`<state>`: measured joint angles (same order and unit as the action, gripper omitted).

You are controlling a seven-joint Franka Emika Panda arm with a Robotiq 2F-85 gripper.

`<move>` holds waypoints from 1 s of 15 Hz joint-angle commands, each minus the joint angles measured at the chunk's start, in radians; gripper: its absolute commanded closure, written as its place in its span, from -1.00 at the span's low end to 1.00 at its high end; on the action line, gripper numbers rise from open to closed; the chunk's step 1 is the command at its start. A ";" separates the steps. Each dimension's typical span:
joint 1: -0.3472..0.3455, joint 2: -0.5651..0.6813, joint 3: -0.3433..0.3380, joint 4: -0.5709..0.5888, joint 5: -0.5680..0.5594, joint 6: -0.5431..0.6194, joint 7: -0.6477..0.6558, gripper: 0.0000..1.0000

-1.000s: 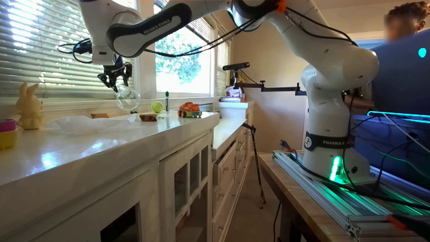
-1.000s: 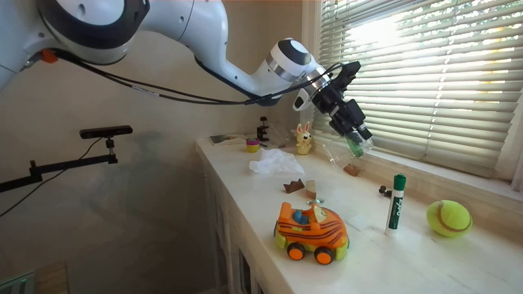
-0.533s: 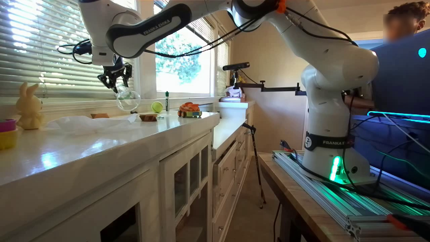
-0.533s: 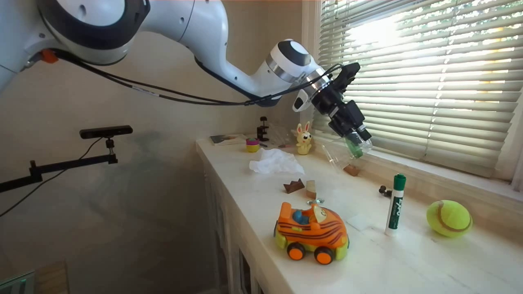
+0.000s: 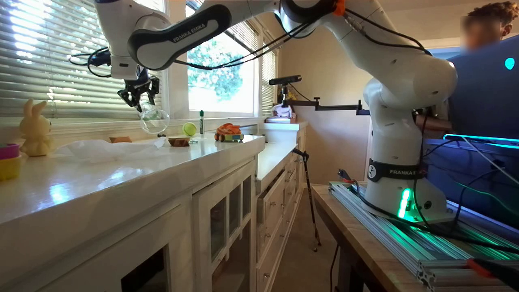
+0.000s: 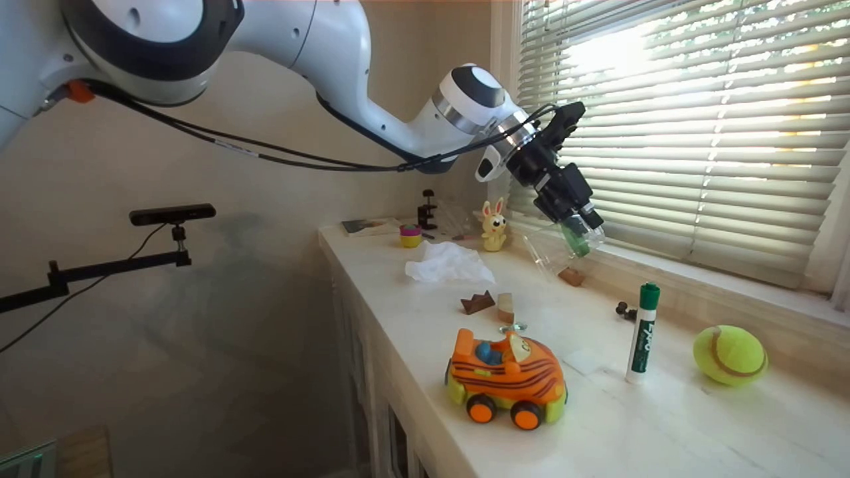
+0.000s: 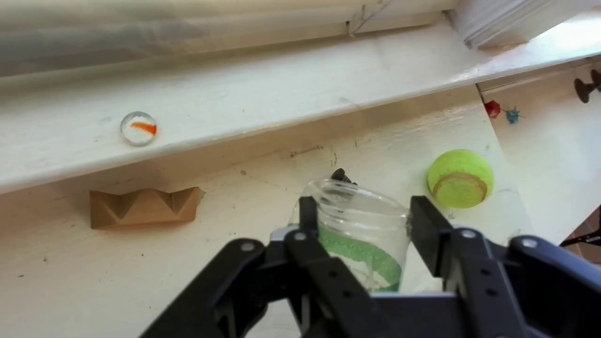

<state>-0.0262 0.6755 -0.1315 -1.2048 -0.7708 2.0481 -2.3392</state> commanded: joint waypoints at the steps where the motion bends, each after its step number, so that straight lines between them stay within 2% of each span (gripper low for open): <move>1: -0.005 -0.021 0.006 -0.034 -0.026 0.031 0.027 0.46; 5: 0.001 -0.017 -0.006 -0.034 -0.049 0.035 0.040 0.46; 10: -0.007 -0.009 -0.025 -0.050 -0.117 0.122 0.110 0.45; 12: -0.011 -0.006 -0.033 -0.061 -0.148 0.165 0.152 0.26; 15: -0.010 -0.005 -0.048 -0.075 -0.204 0.220 0.219 0.24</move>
<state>-0.0367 0.6801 -0.1669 -1.2509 -0.8965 2.2074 -2.2023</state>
